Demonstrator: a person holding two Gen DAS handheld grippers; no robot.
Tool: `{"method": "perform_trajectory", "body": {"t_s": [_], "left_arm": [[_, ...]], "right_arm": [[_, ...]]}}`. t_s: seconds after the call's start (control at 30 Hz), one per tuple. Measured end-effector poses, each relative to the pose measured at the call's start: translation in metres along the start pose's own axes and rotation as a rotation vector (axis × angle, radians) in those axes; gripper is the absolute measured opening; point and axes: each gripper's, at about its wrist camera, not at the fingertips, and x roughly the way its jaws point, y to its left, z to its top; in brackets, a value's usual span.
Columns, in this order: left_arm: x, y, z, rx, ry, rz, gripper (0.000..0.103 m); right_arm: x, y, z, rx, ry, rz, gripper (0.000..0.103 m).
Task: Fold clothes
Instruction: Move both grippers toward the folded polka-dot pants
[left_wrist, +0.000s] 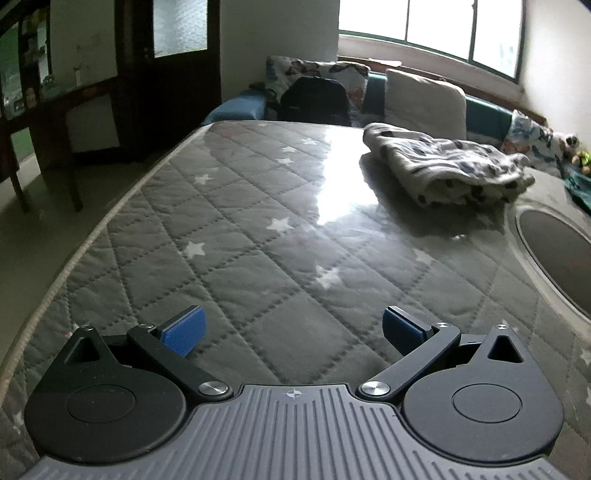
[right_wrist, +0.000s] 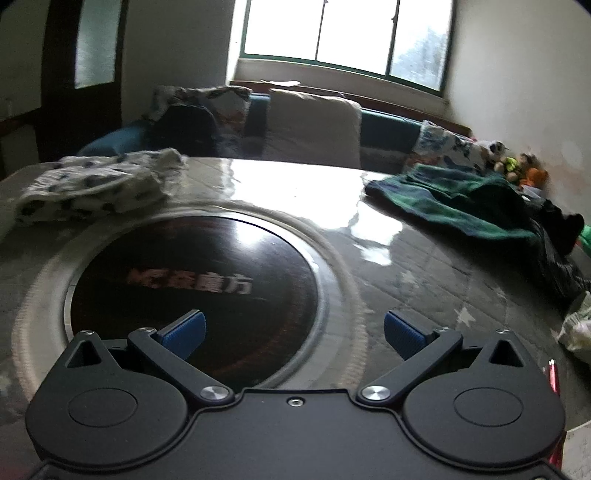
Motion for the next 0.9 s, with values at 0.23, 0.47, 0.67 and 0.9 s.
{"method": "perform_trajectory", "body": {"t_s": [0.23,0.47,0.67,0.9], "left_arm": [[-0.018,-0.019,-0.003,0.029,0.004,-0.027,0.103],[-0.038,-0.039,-0.008,0.068,-0.004,-0.049,0.103],[-0.044,-0.052,0.004,0.074,-0.009,-0.091,0.103],[-0.038,-0.071,0.024,0.091,-0.014,-0.121,0.103]], "right_arm": [[-0.020,0.013,0.004,0.003,0.002,0.061,0.103],[-0.042,0.026,0.005,0.007,-0.017,0.116,0.103],[-0.043,0.038,0.015,-0.018,-0.019,0.145,0.103],[-0.019,0.052,0.047,-0.014,-0.017,0.183,0.103]]}}
